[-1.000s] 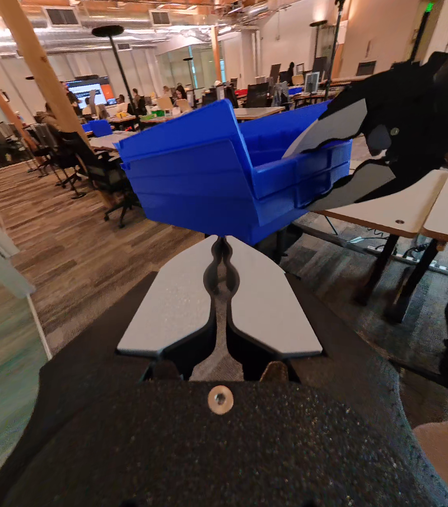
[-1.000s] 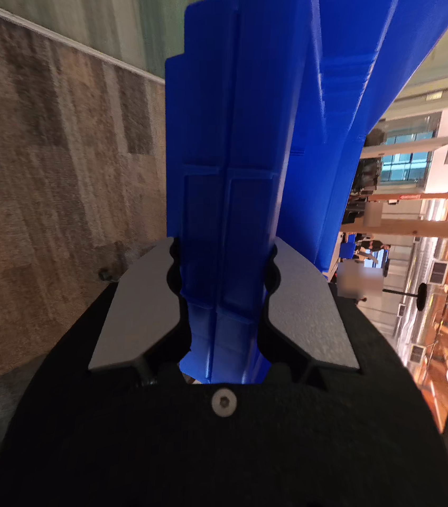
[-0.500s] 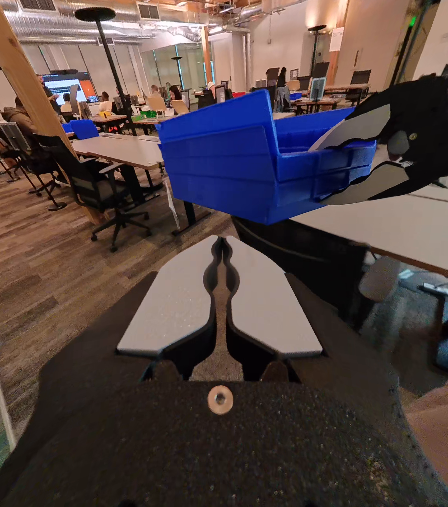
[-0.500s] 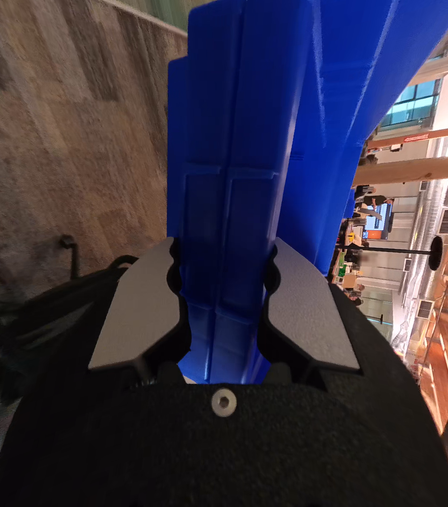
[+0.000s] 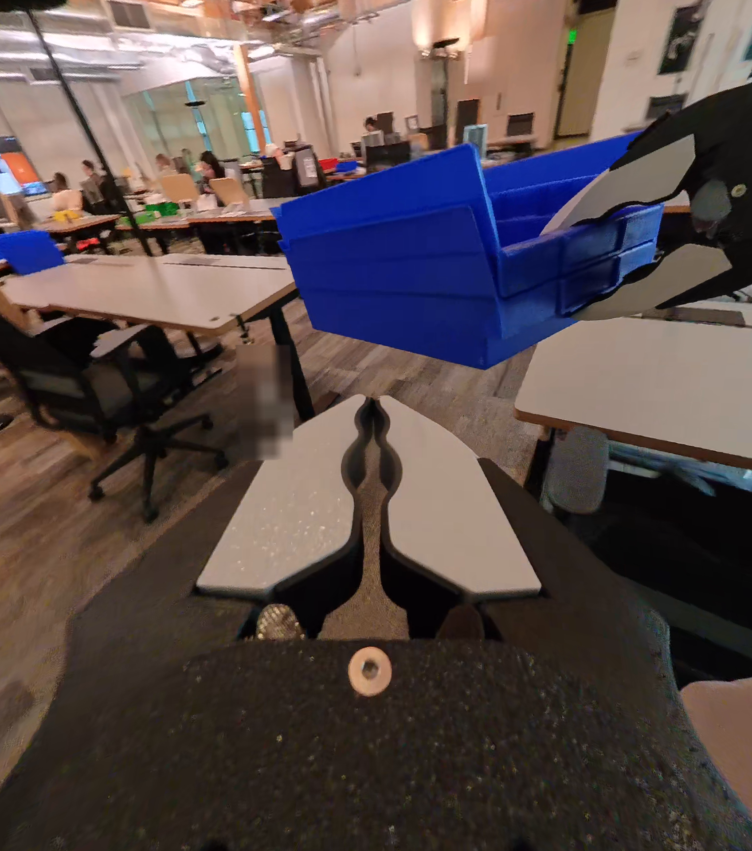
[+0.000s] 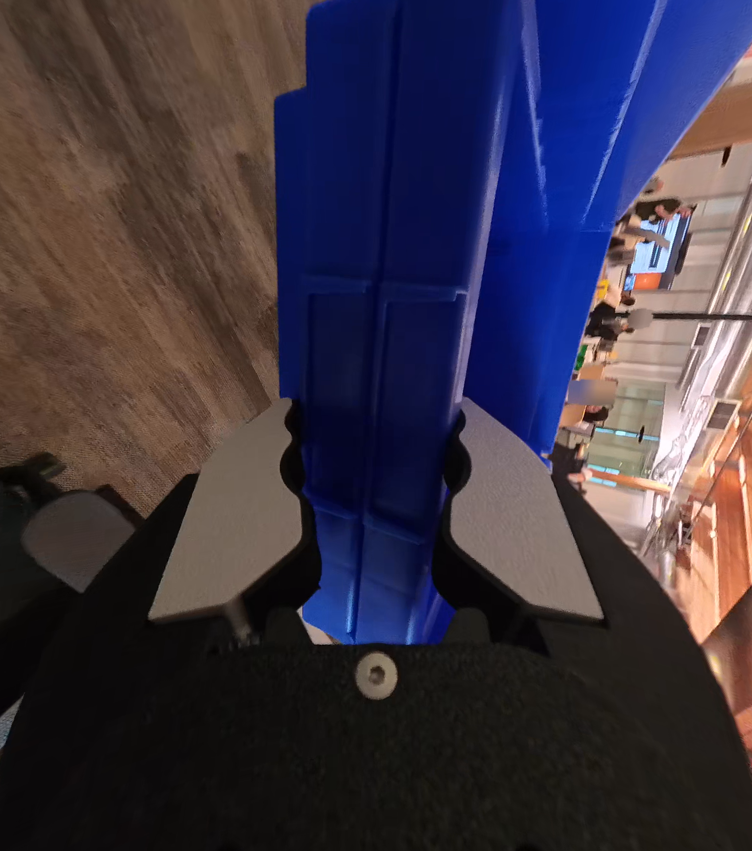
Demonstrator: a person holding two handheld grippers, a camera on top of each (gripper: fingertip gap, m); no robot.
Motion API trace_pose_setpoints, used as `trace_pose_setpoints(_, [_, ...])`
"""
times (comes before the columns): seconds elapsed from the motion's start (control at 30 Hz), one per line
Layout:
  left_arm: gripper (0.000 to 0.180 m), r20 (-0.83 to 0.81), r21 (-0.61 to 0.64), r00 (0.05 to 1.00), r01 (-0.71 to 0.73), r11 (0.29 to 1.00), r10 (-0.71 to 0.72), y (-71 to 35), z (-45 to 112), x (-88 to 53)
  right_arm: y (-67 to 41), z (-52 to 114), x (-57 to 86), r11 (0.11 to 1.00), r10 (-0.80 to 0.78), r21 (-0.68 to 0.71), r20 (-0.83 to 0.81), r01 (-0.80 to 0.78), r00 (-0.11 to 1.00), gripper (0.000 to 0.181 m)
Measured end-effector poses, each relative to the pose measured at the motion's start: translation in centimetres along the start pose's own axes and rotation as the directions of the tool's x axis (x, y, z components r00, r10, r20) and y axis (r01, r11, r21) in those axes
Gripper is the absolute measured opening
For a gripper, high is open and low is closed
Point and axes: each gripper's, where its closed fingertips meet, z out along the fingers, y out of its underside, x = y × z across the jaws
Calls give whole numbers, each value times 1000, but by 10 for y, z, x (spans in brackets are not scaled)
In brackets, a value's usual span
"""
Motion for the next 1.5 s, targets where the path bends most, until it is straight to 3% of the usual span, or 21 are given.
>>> trace_pose_setpoints(0.2, [0,-229,24,963,-141,990,143,-54,187,-86,70,107,110,985,106,-137,9,-104,994,60])
trace_pose_setpoints(0.37, [0,-351,71,920,-160,985,175,-70,341,-108,158,191,181,962,159,-219,-26,-161,987,59])
trace_pose_setpoints(0.6, [0,-434,48,896,-84,995,97,-79,571,-125,321,317,273,939,219,-264,-43,-222,975,59])
trace_pose_setpoints(0.97, [0,-556,54,826,-81,995,97,-126,951,-94,611,457,415,873,269,-401,-77,-277,960,60])
trace_pose_setpoints(1.3, [0,-701,163,694,-67,984,164,-204,1336,-9,919,531,533,738,357,-546,-182,-397,916,60])
trace_pose_setpoints(1.5, [0,-720,179,674,-47,983,163,-260,1547,52,1112,539,576,622,423,-616,-254,-482,870,60])
